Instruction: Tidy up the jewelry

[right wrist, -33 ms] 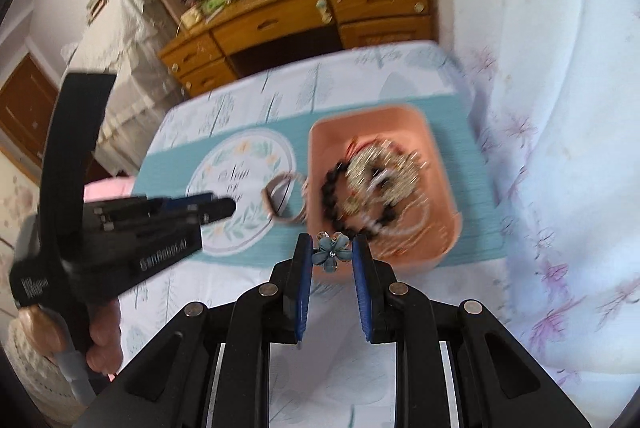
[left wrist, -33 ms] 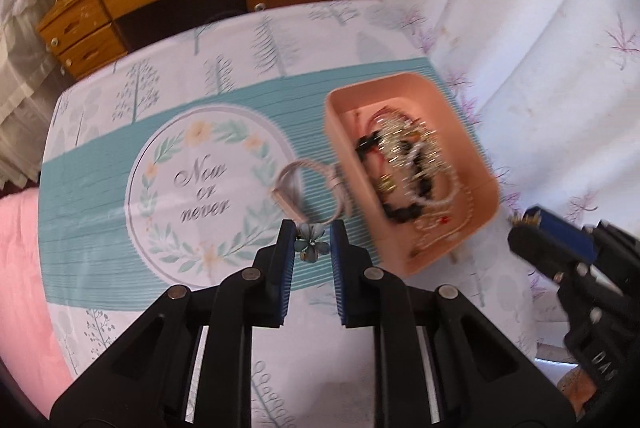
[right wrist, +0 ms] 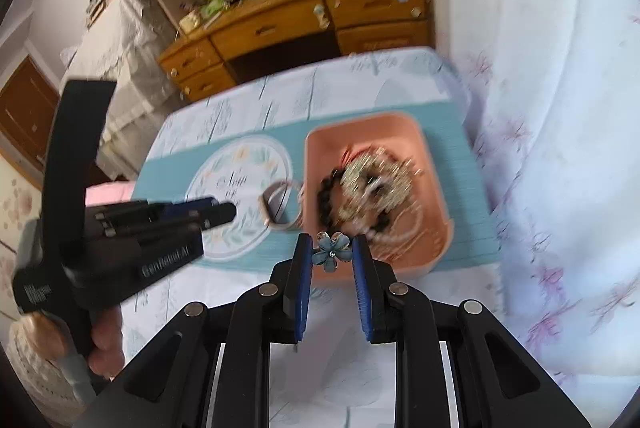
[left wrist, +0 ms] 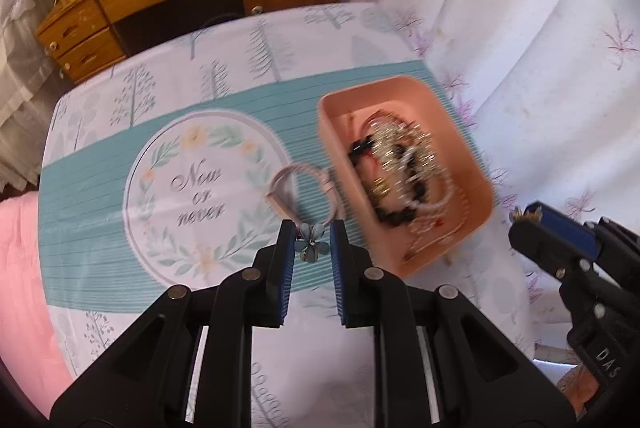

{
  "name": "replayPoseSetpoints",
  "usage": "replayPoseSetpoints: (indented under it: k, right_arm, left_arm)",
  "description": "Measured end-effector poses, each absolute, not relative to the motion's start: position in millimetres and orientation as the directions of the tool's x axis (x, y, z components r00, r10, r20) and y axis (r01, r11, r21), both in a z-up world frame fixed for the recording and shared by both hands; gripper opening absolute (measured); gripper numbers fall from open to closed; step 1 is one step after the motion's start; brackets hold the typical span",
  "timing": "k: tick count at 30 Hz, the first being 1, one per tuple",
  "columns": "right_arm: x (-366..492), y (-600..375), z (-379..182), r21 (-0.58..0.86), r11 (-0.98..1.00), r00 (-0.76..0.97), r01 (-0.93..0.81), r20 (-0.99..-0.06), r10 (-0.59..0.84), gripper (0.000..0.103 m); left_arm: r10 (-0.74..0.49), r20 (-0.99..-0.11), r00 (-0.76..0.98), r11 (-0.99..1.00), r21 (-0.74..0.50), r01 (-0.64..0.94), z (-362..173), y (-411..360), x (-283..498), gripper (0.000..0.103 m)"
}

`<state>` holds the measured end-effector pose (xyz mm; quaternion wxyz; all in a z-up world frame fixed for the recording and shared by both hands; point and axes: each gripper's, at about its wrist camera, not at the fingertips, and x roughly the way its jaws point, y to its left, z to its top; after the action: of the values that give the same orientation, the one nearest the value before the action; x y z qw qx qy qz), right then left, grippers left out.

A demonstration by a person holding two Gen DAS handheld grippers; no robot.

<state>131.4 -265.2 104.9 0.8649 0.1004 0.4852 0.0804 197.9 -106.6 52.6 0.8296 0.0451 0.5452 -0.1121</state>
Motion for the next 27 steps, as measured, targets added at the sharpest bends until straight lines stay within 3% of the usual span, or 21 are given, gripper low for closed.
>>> replayPoseSetpoints:
  k: [8, 27]
  right_arm:
    - [141.7, -299.3, 116.3, 0.276, 0.961, 0.519, -0.013, -0.82, 0.242, 0.02]
    - [175.6, -311.6, 27.3, 0.268, 0.962, 0.363, 0.057, -0.903, 0.23, 0.02]
  left_arm:
    - [-0.177, -0.904, 0.39, 0.963, -0.077, 0.259, 59.8, -142.0, 213.1, 0.015]
    - [-0.164, -0.938, 0.305, 0.939, -0.054, 0.339, 3.8, -188.1, 224.2, 0.015]
